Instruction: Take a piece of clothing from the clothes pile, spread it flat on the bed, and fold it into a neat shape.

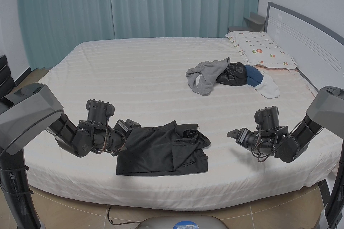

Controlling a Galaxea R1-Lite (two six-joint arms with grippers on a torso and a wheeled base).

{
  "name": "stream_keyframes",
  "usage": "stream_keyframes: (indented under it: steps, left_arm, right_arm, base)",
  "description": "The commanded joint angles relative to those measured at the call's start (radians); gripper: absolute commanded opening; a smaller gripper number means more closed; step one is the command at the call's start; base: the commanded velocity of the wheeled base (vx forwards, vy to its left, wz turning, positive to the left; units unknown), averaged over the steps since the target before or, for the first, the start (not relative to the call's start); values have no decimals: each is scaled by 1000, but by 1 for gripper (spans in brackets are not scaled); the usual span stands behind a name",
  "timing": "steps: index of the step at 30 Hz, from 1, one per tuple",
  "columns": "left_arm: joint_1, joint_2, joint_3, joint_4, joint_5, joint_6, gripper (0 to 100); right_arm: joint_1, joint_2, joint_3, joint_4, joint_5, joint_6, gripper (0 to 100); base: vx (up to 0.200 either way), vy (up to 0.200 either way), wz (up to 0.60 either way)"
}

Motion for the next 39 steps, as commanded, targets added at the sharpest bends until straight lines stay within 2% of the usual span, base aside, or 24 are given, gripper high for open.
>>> stream_keyframes:
  steps: [1,3,5,14,23,30,39]
  left_arm:
    - [33,8,25,-6,-14,-4,100]
    - [33,8,25,-6,-14,-4,100]
    - [41,17,29,-7,-28,-4,100]
    - [41,25,34,-22,-27,1,100]
    - [38,25,34,-24,-25,5,100]
    - [38,25,34,-22,-25,5,100]
    - [38,28,34,-24,-27,5,100]
  right_arm:
    - [79,-22,-83,75,-39,-26,100]
    - [79,-22,-83,75,-39,-26,100]
    - [116,-13,-151,164,-75,-39,100]
    - [192,33,-269,310,-127,-71,100]
    - [231,167,-419,445,-243,-108,100]
    - [246,237,-497,468,-251,-123,100]
    - [209,207,-453,472,-251,-129,100]
  base:
    - [0,200,0]
    - [0,200,0]
    - [0,200,0]
    - [0,0,0]
    - [0,0,0]
    - [0,0,0]
    - [0,0,0]
